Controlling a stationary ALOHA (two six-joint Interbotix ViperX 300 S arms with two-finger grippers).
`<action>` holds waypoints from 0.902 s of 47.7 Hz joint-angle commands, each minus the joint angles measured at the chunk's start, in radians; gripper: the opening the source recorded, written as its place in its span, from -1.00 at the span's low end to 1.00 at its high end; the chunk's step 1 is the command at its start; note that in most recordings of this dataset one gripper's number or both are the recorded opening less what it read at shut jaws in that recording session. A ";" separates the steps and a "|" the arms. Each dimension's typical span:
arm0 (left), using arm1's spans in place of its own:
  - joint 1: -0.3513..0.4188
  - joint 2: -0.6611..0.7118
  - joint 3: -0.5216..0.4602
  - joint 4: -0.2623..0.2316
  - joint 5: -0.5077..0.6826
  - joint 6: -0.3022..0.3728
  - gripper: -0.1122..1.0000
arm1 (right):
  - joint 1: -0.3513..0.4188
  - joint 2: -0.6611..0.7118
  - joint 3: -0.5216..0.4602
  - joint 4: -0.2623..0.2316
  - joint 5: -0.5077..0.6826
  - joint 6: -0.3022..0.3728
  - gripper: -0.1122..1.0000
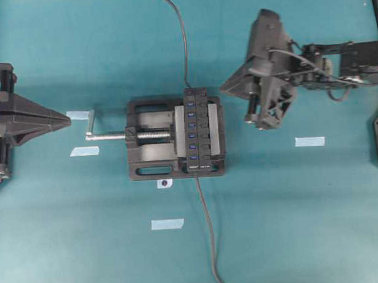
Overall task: Insert the USB into the front port of the fixed hub.
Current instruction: 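Lower the open right gripper around the black USB plug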
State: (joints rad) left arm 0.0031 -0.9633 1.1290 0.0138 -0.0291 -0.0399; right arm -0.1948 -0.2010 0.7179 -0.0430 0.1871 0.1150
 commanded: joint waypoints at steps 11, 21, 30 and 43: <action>-0.002 -0.012 -0.011 0.002 0.008 0.002 -0.80 | -0.008 0.069 -0.064 0.000 -0.005 -0.008 -0.85; -0.002 -0.025 -0.014 0.002 0.044 0.000 -0.80 | -0.011 0.117 -0.078 -0.002 -0.009 -0.008 -0.85; -0.003 -0.031 -0.012 0.000 0.052 0.002 -0.80 | -0.012 0.155 -0.097 -0.002 -0.014 -0.008 -0.85; -0.002 -0.032 -0.009 0.000 0.057 0.002 -0.80 | -0.018 0.187 -0.129 -0.012 -0.021 -0.031 -0.64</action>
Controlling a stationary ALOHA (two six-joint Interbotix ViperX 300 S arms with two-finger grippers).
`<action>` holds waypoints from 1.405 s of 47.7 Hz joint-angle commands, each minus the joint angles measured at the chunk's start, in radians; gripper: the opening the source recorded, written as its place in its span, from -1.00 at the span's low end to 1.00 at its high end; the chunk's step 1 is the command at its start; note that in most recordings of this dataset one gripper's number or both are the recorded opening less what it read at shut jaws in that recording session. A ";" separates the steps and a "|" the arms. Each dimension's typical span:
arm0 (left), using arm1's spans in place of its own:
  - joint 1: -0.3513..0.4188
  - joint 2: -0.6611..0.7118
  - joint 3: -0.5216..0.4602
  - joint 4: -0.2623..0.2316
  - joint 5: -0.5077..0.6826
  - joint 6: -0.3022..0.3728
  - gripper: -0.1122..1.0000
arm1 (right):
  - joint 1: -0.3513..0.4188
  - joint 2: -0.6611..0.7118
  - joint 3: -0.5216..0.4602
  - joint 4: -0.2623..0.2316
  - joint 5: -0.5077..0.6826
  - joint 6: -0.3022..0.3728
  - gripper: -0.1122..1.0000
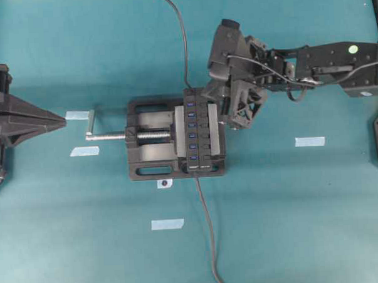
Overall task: Insert the USB into the front port of the fixed hub.
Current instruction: 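Lower the open right gripper around the black USB plug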
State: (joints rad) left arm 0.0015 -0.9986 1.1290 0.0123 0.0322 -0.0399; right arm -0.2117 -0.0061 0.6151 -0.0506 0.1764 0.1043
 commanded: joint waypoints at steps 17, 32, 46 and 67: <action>0.000 -0.011 -0.006 0.003 -0.005 0.000 -0.80 | 0.006 0.023 -0.043 -0.005 -0.026 -0.074 0.81; -0.002 -0.018 -0.008 0.002 0.009 0.002 -0.80 | 0.006 0.032 -0.043 -0.005 -0.048 -0.071 0.79; -0.003 -0.023 -0.006 0.003 0.031 0.002 -0.80 | -0.006 0.046 -0.049 -0.005 -0.052 -0.075 0.77; -0.003 -0.020 -0.003 0.002 0.031 0.002 -0.80 | -0.008 0.100 -0.114 -0.011 -0.049 -0.133 0.75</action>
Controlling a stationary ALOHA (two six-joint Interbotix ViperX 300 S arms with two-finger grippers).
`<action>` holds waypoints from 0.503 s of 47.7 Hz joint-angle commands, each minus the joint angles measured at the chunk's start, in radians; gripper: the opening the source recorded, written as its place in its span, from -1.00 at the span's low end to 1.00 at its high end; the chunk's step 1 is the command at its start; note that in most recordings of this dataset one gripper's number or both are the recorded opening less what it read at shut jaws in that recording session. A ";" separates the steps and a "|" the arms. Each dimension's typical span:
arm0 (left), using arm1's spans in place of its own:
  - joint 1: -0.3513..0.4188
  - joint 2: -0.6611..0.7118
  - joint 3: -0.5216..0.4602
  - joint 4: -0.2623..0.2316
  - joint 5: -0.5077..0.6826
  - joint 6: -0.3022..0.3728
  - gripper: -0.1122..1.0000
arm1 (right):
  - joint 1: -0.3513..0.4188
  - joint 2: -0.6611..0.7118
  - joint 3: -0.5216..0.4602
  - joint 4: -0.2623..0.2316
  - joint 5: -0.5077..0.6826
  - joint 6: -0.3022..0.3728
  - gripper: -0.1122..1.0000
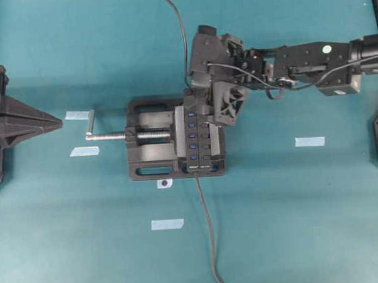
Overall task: Insert the USB into the front port of the fixed hub.
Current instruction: 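Lower the open right gripper around the black USB plug, then close the right gripper on the black USB plug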
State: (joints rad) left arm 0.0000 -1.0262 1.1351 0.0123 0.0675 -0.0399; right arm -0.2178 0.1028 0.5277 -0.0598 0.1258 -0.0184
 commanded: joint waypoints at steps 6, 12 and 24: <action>-0.002 0.005 -0.009 0.002 -0.005 0.000 -0.80 | -0.002 -0.005 -0.026 -0.002 0.005 -0.009 0.72; -0.002 0.003 -0.009 0.003 -0.005 0.000 -0.80 | -0.002 -0.006 -0.026 -0.002 0.012 -0.009 0.72; -0.002 0.003 -0.008 0.002 -0.005 0.002 -0.80 | -0.002 -0.008 -0.026 -0.002 0.040 -0.008 0.71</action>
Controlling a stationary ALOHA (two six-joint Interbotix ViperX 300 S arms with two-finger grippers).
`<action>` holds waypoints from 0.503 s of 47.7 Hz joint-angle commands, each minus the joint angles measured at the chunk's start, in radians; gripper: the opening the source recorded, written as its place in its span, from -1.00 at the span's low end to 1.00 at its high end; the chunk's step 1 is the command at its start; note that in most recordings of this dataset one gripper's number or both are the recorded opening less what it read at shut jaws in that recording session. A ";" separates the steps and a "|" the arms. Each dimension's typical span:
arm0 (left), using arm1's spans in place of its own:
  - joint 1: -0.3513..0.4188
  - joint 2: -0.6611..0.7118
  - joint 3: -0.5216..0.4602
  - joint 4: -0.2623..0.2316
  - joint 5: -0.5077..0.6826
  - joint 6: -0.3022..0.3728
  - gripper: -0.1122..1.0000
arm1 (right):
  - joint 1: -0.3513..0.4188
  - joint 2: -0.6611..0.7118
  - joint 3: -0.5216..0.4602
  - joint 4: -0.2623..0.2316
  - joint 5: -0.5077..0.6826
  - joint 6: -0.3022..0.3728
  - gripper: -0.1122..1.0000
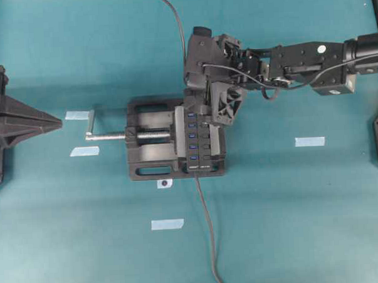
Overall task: Insert the USB into the front port of the fixed hub.
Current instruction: 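Close the right gripper on the black USB plug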
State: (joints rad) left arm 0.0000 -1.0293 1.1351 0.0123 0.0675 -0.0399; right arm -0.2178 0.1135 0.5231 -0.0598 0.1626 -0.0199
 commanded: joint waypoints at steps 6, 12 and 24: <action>-0.002 0.006 -0.009 0.002 -0.005 0.000 -0.80 | -0.003 -0.021 -0.020 -0.002 0.003 -0.006 0.71; -0.003 0.005 -0.008 0.003 -0.005 0.000 -0.80 | -0.003 -0.021 -0.018 -0.002 0.003 -0.005 0.71; -0.002 0.005 -0.008 0.003 -0.005 -0.002 -0.80 | -0.005 -0.032 -0.015 -0.002 0.003 -0.006 0.58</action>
State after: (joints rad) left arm -0.0015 -1.0293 1.1367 0.0123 0.0675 -0.0399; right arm -0.2194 0.1135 0.5231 -0.0598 0.1703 -0.0199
